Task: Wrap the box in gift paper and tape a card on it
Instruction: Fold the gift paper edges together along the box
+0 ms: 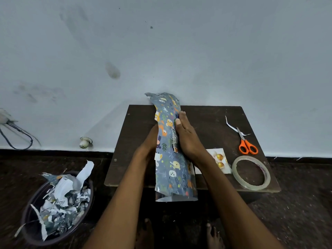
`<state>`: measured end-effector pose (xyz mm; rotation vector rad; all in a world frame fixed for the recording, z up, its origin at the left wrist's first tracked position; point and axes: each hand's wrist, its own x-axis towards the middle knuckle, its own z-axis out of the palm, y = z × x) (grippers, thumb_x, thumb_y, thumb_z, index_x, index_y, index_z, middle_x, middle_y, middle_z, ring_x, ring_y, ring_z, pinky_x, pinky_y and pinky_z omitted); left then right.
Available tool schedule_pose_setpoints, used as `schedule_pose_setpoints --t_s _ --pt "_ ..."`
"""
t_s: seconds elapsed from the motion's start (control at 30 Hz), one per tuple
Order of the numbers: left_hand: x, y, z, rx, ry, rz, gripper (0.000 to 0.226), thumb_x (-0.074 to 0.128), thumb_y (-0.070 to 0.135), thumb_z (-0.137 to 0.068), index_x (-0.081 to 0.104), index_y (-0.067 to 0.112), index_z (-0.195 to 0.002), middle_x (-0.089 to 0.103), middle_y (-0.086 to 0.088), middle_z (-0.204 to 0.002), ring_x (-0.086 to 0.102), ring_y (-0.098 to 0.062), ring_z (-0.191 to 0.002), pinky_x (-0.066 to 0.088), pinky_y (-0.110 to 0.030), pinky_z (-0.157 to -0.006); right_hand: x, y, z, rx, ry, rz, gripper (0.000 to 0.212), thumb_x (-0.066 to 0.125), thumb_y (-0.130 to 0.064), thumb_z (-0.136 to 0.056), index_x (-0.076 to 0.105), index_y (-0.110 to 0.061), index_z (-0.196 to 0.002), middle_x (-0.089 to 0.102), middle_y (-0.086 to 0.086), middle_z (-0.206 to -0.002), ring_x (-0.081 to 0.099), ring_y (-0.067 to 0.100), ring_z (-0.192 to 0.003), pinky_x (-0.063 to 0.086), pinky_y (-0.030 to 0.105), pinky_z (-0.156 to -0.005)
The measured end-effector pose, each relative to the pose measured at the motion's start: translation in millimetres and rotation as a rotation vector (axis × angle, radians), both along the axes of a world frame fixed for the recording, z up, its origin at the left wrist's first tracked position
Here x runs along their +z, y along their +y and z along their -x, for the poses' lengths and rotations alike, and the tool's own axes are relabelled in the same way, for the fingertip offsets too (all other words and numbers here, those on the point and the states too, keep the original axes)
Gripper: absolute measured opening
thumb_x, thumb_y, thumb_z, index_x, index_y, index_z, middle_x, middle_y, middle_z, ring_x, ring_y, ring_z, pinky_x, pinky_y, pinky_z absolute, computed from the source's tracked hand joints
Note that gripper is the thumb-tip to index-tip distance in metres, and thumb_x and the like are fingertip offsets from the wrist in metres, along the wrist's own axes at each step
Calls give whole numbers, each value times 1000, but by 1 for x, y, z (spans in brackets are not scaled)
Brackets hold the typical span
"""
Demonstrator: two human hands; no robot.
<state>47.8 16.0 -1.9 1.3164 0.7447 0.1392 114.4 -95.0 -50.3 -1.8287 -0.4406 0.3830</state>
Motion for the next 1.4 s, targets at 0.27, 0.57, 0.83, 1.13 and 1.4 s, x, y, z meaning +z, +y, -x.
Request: schedule_pose_setpoints --t_s 0.27,0.57,0.83,1.13,1.4 --pt "8 -5 2 13 -338 354 44 34 28 -110 67 3 -93 77 -5 -74 74 -14 -65 59 -24 -57 -4 1 -1 2 -23 46 58 30 -36 -112 8 -19 -163 2 -6 -171 0 5 -155 3 18 -118" --pt "-7 14 -5 -114 -330 118 38 50 -9 -95 57 4 -130 77 1 -83 74 -13 -69 57 -23 -56 -6 2 0 -30 -46 75 59 38 -27 -111 11 -24 -163 10 -1 -171 4 11 -157 10 19 -116" --pt "-29 31 -9 97 -167 128 22 74 4 -86 74 3 -107 74 -22 -109 72 -36 -90 61 -52 -81 -2 3 1 -10 -72 127 61 36 -30 -112 7 -22 -164 7 1 -172 8 17 -158 14 32 -125" --pt "-44 25 -15 146 -120 -66 10 84 9 -80 75 5 -76 76 -17 -78 70 -27 -67 61 -44 -69 -7 4 -6 -69 229 -93 70 46 -39 -107 8 -25 -164 34 -1 -163 45 21 -142 39 47 -118" --pt "-49 29 -19 207 -72 39 21 81 6 -82 69 4 -65 71 -6 -58 66 -17 -49 55 -26 -47 -5 2 -3 -134 302 -222 44 40 -19 -111 39 -19 -155 56 1 -145 61 21 -126 54 37 -102"
